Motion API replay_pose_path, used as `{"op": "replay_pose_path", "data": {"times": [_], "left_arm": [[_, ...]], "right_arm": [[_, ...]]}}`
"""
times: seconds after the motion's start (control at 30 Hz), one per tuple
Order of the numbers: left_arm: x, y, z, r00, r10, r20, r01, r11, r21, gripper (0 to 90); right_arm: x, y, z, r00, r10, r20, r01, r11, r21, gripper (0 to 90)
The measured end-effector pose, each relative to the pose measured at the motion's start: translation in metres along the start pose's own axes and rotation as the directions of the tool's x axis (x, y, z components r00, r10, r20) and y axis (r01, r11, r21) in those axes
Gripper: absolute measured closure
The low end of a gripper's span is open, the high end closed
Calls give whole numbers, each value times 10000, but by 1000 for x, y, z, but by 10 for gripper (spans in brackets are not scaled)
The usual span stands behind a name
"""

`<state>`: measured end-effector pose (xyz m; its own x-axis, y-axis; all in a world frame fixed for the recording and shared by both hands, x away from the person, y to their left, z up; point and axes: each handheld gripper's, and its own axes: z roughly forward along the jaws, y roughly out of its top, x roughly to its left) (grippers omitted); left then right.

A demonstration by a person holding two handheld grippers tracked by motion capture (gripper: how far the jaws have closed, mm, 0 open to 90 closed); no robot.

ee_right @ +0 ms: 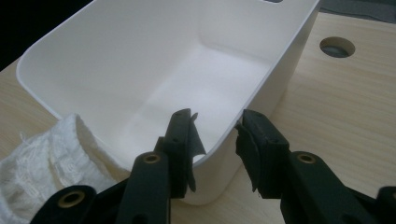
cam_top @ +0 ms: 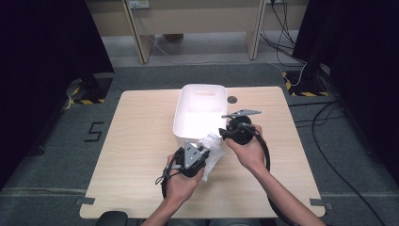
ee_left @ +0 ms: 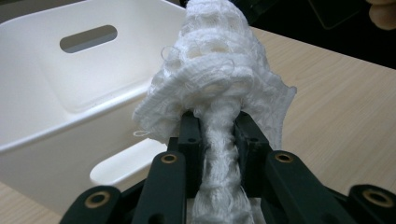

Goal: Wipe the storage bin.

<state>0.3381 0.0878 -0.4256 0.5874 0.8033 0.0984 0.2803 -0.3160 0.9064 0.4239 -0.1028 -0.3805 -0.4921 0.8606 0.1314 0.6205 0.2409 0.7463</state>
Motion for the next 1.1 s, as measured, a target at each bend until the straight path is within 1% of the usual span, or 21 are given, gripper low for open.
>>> {"op": "replay_pose_path", "data": {"times": [0.07,0.1,0.2,0.33,0.4,0.43,0.67,0.9,1.1], "left_arm": [[0,1,3,10000,-5,96,4,9999,105,755],[1,0,4,10000,26,37,-26,9999,137,755],[1,-3,8,10000,-16,49,14,9996,287,755],[0,-8,15,9999,-86,73,82,9989,466,755],[0,-10,17,9998,-166,147,159,9989,451,755],[0,-13,21,9996,-222,151,213,9983,541,755],[-3,-23,31,9995,-278,133,267,9967,762,755],[-3,-28,35,9998,-187,78,178,9951,972,755],[-2,-32,39,9998,-185,66,177,9943,1055,755]], "right_arm": [[0,0,0,10000,-4,-11,4,10000,2,648],[0,0,0,10000,-3,-9,3,10000,-1,648],[0,0,0,10000,-2,-10,2,10000,-1,648],[-1,0,0,10000,-12,-19,12,10000,14,648],[0,0,0,10000,6,-13,-6,10000,8,648],[0,0,0,10000,9,-14,-9,10000,3,648],[-1,0,0,10000,-9,-8,9,10000,3,648],[-1,0,0,10000,-21,2,21,10000,8,648],[-1,0,0,10000,-35,10,35,10000,10,649]]}}
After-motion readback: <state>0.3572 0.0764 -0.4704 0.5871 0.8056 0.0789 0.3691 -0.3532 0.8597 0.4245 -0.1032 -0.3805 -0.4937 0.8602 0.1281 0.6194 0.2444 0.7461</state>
